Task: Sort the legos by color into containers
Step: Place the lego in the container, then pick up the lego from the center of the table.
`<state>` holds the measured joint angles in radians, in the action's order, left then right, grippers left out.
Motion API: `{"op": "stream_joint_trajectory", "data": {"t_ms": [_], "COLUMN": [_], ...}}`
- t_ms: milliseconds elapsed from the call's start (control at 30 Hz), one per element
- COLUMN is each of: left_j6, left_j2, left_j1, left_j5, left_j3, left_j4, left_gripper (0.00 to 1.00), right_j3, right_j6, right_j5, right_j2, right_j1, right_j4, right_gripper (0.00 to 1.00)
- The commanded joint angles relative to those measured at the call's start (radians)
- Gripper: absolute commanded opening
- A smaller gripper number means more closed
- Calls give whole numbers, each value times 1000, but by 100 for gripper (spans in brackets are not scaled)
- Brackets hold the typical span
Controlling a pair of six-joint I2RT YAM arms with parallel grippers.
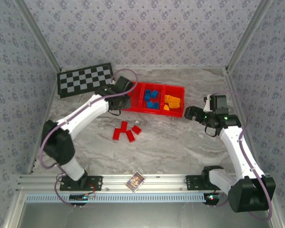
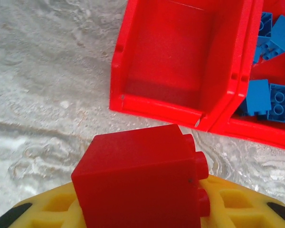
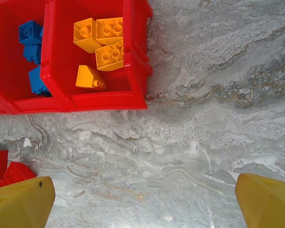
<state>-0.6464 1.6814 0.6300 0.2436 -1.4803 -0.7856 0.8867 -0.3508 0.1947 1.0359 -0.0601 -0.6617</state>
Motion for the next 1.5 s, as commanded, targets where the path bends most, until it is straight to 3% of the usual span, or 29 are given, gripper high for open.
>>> {"op": "stream_joint_trajectory", "data": {"t_ms": [0, 367, 567, 833, 1133, 1267, 1400, 1467], "left_j6": [126, 177, 161, 166, 194, 175, -12, -164], "left_j2": [99, 403, 471, 446, 246, 94, -78, -152], "left_j1": [-25, -88, -132, -138, -125, -71, 48, 125], "left_j5": [-104, -212, -251, -257, -249, -149, 21, 108], "left_j3": [-125, -435, -521, -518, -302, -119, 100, 219], "left_j4": [-2, -39, -28, -1, 40, 41, 40, 62], "left_gripper": [36, 37, 47, 63, 74, 82, 84, 94], "right_j3": [-10, -12, -20, -21, -30, -29, -32, -37], "right_j6": [-1, 2, 1, 0, -3, -5, -8, -10], "right_j5": [-15, -17, -17, -12, 3, 12, 27, 46], "right_j2": [-11, -11, -10, -13, -13, -10, 1, 10], "right_j1": [3, 3, 3, 3, 3, 3, 0, 0], "right_j4": [-13, -13, -7, -9, 1, 4, 9, 16], "right_gripper": [100, 100, 100, 100, 100, 100, 100, 100]}}
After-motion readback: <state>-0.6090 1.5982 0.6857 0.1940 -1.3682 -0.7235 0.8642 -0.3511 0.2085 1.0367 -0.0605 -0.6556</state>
